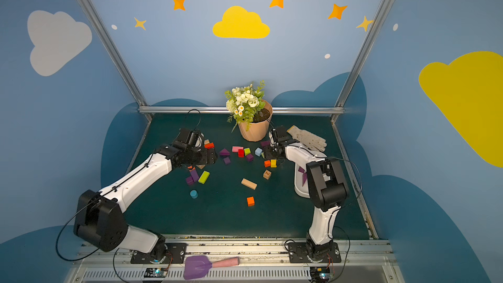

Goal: Pick purple bricks into the storage bin
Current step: Pick up the building block from the center of the board.

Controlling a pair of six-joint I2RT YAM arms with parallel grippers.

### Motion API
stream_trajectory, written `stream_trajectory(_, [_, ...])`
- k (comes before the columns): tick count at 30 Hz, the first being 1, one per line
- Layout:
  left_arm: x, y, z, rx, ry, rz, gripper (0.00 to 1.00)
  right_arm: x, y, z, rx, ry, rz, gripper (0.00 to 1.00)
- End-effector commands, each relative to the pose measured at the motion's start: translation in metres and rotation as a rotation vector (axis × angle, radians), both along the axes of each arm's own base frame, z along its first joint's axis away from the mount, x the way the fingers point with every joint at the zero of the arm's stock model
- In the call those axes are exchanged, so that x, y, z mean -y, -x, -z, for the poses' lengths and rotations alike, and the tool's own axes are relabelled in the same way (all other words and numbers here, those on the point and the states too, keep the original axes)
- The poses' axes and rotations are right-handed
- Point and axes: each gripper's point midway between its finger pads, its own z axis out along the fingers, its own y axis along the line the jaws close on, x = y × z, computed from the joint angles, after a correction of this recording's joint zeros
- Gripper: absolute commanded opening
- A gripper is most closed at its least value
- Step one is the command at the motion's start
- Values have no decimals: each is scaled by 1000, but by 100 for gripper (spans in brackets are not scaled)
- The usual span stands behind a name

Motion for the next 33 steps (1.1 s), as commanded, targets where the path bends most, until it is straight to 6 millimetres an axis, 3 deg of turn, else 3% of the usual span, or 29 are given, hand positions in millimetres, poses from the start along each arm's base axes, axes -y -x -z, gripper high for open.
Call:
stream_trajectory(1, [-1, -2, -11, 35, 3, 10, 100, -1, -10, -1, 35, 34, -10, 59])
stream_trajectory(33, [-2, -4, -9, 41, -9, 13, 100, -5, 6, 7, 55, 114, -89, 50])
